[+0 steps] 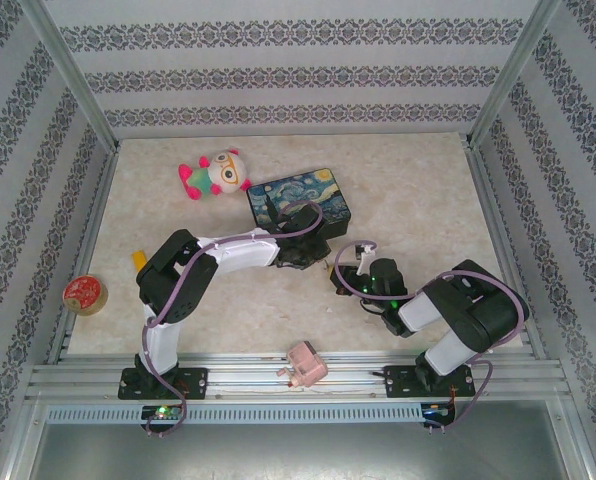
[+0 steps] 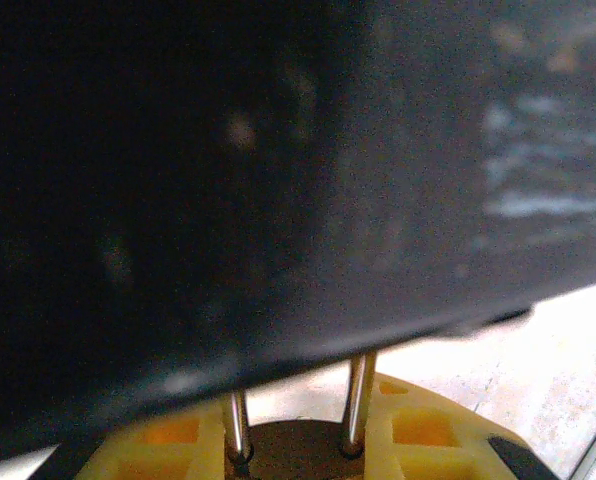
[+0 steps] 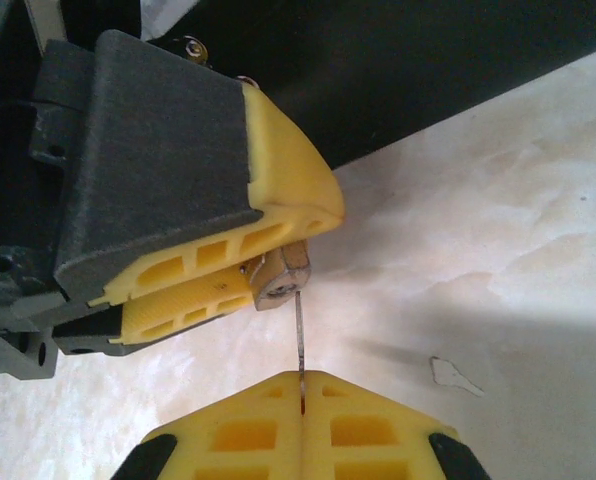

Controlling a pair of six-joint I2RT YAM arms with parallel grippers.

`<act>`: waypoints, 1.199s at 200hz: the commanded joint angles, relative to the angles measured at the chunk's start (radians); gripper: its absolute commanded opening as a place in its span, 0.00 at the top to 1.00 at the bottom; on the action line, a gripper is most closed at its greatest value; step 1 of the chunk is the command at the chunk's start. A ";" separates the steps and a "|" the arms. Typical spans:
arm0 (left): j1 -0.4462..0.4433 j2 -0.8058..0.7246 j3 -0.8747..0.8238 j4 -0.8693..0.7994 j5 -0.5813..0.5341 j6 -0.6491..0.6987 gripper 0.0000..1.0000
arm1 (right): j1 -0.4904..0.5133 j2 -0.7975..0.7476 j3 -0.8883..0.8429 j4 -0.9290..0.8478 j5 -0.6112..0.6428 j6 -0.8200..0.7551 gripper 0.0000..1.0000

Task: Unlock the padlock with the key

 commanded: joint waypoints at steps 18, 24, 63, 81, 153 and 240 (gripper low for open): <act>0.022 -0.036 -0.009 0.086 0.036 -0.072 0.94 | -0.009 -0.002 0.024 0.039 -0.022 0.008 1.00; 0.022 -0.036 -0.010 0.088 0.036 -0.073 0.94 | -0.009 -0.002 0.025 0.036 -0.021 0.008 1.00; 0.023 -0.038 -0.010 0.093 0.040 -0.072 0.94 | -0.009 0.020 0.028 0.042 -0.014 0.014 1.00; 0.023 -0.038 -0.012 0.094 0.043 -0.074 0.94 | -0.009 0.030 0.033 0.050 -0.014 0.017 1.00; 0.023 -0.045 -0.019 0.095 0.055 -0.068 0.94 | -0.029 0.037 0.047 0.070 -0.015 0.024 1.00; 0.023 -0.052 -0.011 0.091 0.106 -0.049 0.94 | -0.079 0.083 0.084 0.089 -0.145 0.020 1.00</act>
